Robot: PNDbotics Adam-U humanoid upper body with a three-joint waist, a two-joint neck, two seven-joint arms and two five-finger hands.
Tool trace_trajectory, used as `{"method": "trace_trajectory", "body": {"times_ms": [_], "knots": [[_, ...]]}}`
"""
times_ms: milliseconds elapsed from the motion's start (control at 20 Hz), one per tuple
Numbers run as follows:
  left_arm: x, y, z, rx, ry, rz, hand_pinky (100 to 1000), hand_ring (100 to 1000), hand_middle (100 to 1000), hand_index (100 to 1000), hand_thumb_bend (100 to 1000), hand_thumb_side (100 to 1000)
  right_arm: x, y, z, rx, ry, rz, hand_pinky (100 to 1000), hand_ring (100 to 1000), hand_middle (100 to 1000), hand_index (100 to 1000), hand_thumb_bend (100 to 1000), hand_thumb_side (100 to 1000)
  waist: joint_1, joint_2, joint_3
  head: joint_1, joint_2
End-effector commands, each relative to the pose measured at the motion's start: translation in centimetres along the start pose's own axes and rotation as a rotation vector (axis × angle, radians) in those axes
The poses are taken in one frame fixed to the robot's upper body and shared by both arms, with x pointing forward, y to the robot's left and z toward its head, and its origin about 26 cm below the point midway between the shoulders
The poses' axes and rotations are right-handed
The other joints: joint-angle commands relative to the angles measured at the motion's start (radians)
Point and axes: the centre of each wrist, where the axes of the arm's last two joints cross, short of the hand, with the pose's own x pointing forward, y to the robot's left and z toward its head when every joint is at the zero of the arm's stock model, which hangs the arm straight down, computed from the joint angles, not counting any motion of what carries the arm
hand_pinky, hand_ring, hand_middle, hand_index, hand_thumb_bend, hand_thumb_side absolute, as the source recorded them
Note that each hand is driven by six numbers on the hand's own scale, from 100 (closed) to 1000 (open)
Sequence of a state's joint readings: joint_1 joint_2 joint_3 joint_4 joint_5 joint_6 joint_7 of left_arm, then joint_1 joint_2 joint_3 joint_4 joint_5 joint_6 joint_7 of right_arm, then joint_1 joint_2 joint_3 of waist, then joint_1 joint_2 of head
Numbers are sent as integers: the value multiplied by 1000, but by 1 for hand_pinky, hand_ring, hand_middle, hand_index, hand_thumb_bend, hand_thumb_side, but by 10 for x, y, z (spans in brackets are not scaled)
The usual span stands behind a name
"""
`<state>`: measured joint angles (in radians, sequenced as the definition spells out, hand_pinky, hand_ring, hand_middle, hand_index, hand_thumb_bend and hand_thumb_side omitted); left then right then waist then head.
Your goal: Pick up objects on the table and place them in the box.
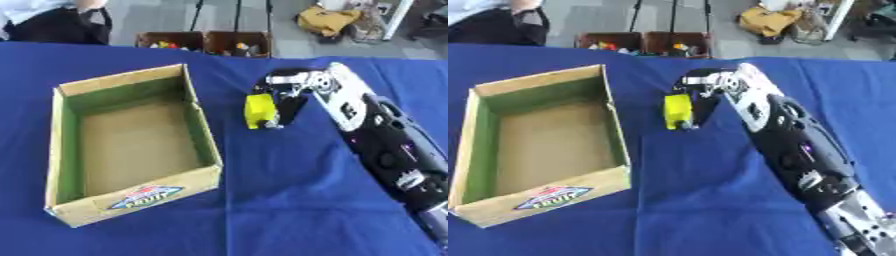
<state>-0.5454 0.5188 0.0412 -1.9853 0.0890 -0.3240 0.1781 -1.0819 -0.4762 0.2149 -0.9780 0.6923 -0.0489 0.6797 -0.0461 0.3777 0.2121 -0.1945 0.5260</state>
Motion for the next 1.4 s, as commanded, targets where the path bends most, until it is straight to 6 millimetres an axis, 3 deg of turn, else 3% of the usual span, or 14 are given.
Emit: {"method": "trace_trajectory", "body": {"times_ms": [50, 300, 350, 500, 650, 1000, 1050, 1100, 1400], "knots": [[6, 3, -7, 1, -30, -5, 744, 916, 901, 963, 100, 1000, 1, -13, 7, -87, 8, -6, 495, 635, 598, 623, 267, 175, -9, -3, -1, 1, -6], [6, 3, -8, 1, -30, -4, 744, 916, 901, 963, 100, 1000, 1, -15, 8, -161, 42, -6, 379, 567, 530, 544, 230, 156, -9, -7, -4, 3, -4], [6, 3, -7, 0, -30, -4, 744, 917, 901, 963, 100, 1000, 1, -15, 8, -174, 48, -7, 354, 556, 520, 531, 189, 149, -9, -9, -4, 4, -4], [6, 3, -7, -1, -28, -5, 744, 917, 901, 963, 100, 1000, 3, -18, 10, -215, 50, -14, 330, 545, 508, 516, 109, 143, -8, -14, -4, 5, -1], [6, 3, -7, -2, -27, -6, 745, 917, 901, 963, 100, 1000, 9, -26, 15, -258, 25, -23, 307, 535, 497, 503, 100, 129, -8, -21, -7, 6, 3], [6, 4, -7, -7, -23, -7, 747, 918, 901, 963, 100, 1000, 45, -60, 41, -430, -81, -20, 274, 518, 479, 471, 100, 150, -8, -42, -13, 3, 14], [6, 4, -7, -7, -23, -7, 747, 918, 901, 963, 100, 1000, 52, -64, 45, -452, -97, -17, 271, 517, 478, 469, 100, 213, -9, -45, -13, 2, 14], [6, 4, -7, -7, -24, -8, 747, 918, 901, 963, 100, 1000, 58, -67, 49, -471, -114, -12, 270, 516, 478, 468, 100, 155, -9, -48, -12, 1, 15], [6, 4, -7, -9, -26, -2, 749, 918, 901, 963, 100, 1000, 98, -79, 65, -521, -200, 45, 263, 512, 476, 465, 100, 175, -15, -66, -5, -8, 17]]}}
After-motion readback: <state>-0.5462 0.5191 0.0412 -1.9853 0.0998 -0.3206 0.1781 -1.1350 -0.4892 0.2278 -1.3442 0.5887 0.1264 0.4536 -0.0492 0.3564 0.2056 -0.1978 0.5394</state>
